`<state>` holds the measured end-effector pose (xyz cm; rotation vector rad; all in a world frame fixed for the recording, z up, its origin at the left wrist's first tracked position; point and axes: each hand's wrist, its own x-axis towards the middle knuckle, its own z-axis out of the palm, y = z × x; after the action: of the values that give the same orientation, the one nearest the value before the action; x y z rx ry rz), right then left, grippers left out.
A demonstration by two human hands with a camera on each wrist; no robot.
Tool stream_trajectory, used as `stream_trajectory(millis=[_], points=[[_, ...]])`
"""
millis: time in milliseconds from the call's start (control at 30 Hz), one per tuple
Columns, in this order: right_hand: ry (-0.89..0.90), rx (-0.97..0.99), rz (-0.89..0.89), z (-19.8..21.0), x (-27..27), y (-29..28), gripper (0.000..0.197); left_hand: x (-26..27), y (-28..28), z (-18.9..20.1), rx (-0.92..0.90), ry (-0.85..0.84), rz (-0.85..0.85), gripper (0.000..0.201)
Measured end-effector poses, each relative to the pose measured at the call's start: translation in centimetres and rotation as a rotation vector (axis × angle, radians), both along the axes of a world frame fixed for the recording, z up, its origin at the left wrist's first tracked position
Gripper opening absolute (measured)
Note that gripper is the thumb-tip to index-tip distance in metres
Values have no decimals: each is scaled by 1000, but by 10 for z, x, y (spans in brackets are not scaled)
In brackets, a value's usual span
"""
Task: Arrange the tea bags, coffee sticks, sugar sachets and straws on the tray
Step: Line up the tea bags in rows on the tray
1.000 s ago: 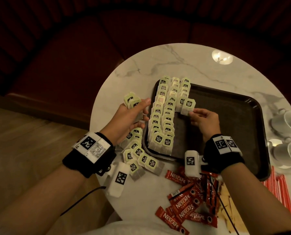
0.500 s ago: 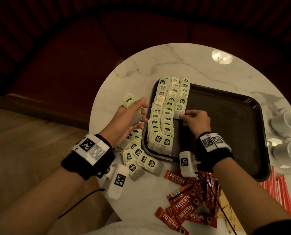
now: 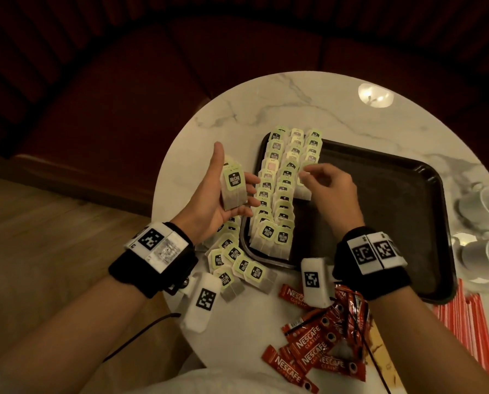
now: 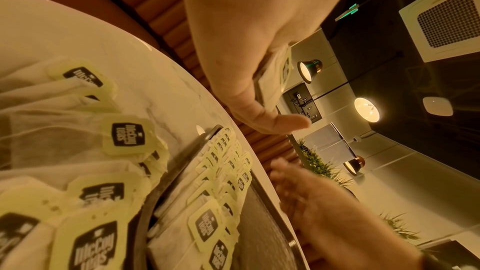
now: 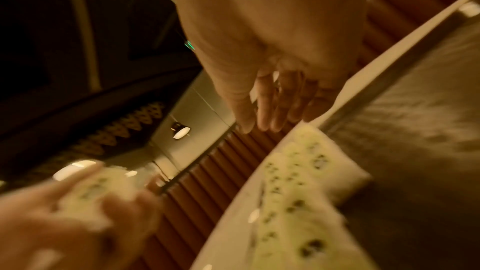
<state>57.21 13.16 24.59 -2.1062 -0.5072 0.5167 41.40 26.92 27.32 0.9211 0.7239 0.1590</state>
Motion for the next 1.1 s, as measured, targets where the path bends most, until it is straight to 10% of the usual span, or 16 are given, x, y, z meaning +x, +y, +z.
stream_trajectory(millis=[233,833,1100], points=[[-15,104,365,36,-47,14,12,3,-6,2,-31,21,-34,84],[239,295,280,35,-49,11,8,-2,-1,-3,45,-24,48,89],[353,399,282,44,-45,6,8,1,2,-1,309,-99,158,14]])
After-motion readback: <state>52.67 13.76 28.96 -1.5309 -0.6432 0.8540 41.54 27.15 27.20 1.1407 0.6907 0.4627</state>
